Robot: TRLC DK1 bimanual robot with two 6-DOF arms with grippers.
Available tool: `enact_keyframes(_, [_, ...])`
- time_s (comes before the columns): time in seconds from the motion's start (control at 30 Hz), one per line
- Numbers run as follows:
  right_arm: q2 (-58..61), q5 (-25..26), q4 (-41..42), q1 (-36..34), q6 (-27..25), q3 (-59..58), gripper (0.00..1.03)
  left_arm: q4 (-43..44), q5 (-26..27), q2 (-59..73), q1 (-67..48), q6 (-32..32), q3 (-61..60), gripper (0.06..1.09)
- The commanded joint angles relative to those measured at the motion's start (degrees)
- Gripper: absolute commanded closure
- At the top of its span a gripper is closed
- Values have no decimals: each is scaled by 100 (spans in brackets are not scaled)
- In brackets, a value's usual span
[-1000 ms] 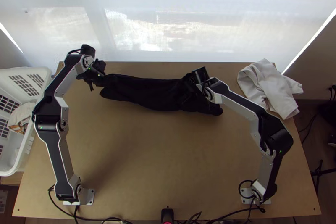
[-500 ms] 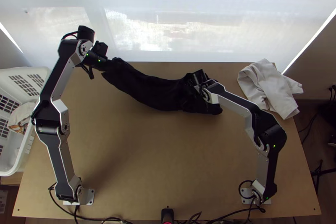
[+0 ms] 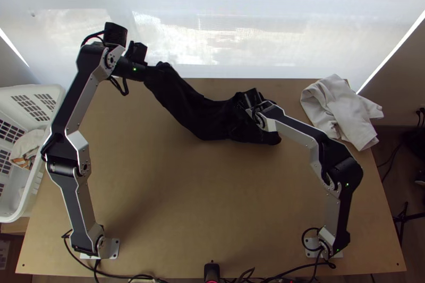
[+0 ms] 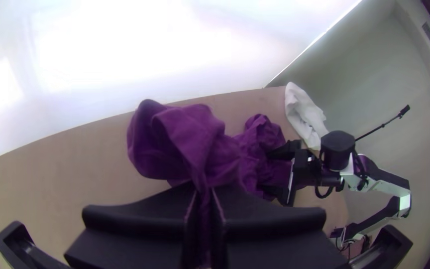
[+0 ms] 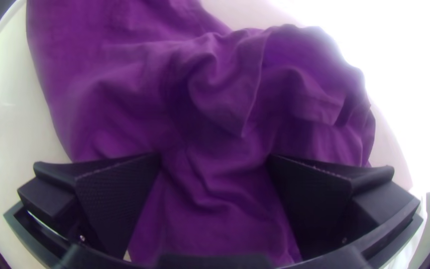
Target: Fold the t-shirt
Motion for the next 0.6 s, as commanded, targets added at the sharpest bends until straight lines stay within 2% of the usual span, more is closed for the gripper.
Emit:
enact_keyframes(0.0, [-799, -33, -202, -49, 30, 20, 5, 289, 202, -83, -294, -271, 28, 105])
enact_keyframes(0.57, [-3058, -42, -1186, -1042, 118, 63, 5, 834, 413, 67, -997, -649, 11, 105])
